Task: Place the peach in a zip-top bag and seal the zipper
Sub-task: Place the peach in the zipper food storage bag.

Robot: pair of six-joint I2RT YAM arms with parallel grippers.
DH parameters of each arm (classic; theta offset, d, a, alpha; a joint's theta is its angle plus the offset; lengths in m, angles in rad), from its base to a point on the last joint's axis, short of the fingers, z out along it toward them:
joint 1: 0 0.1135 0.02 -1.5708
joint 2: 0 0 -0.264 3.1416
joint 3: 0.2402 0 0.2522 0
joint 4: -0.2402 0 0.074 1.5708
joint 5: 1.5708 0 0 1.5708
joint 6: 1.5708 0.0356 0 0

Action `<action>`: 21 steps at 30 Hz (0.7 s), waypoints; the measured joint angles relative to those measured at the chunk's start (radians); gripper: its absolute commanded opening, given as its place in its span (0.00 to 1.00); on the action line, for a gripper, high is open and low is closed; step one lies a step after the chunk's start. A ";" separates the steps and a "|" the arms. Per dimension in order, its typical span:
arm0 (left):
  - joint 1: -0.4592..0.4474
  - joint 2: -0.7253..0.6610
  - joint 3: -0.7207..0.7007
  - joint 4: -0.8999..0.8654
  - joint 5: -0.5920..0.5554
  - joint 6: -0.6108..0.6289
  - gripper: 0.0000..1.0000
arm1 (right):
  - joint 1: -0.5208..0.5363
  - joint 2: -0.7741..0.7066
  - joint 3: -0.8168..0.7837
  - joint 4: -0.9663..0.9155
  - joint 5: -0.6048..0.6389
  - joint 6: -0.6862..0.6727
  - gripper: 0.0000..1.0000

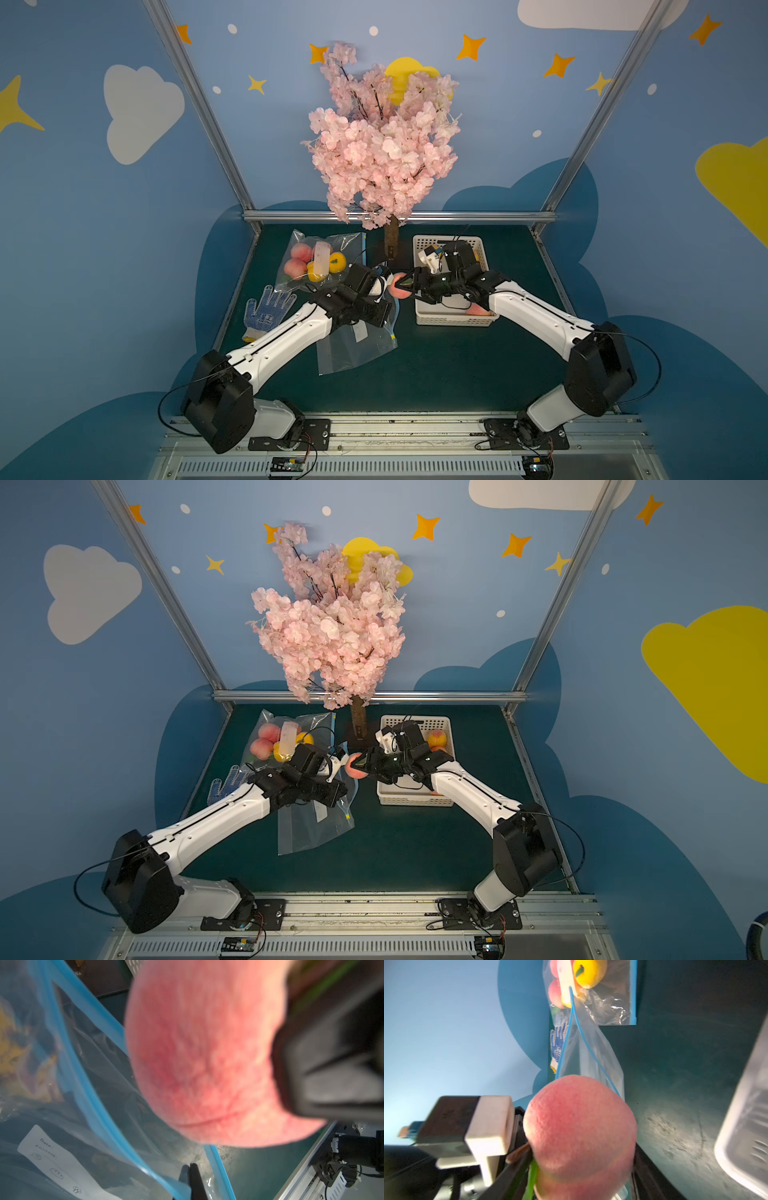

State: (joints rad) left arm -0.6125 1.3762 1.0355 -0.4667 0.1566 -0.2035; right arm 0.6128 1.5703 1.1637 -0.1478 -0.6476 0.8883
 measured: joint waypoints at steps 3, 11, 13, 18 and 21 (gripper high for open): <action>0.014 -0.003 0.000 -0.004 0.019 0.030 0.03 | -0.017 0.004 -0.060 0.099 -0.090 0.031 0.64; 0.044 -0.021 0.000 -0.005 0.048 0.080 0.03 | 0.008 0.011 -0.038 0.108 -0.170 -0.030 0.60; 0.047 -0.024 0.007 -0.018 0.051 0.099 0.03 | 0.014 0.018 -0.033 0.113 -0.193 -0.040 0.60; 0.053 -0.026 0.085 -0.119 0.057 0.172 0.03 | 0.016 0.024 -0.020 0.106 -0.208 -0.066 0.60; 0.058 -0.026 0.138 -0.154 0.080 0.221 0.03 | 0.012 0.023 0.006 0.085 -0.185 -0.086 0.60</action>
State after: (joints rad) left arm -0.5545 1.3499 1.1736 -0.6212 0.2367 0.0174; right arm 0.6250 1.5932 1.1698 -0.0631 -0.8322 0.8024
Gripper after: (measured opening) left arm 0.047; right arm 0.616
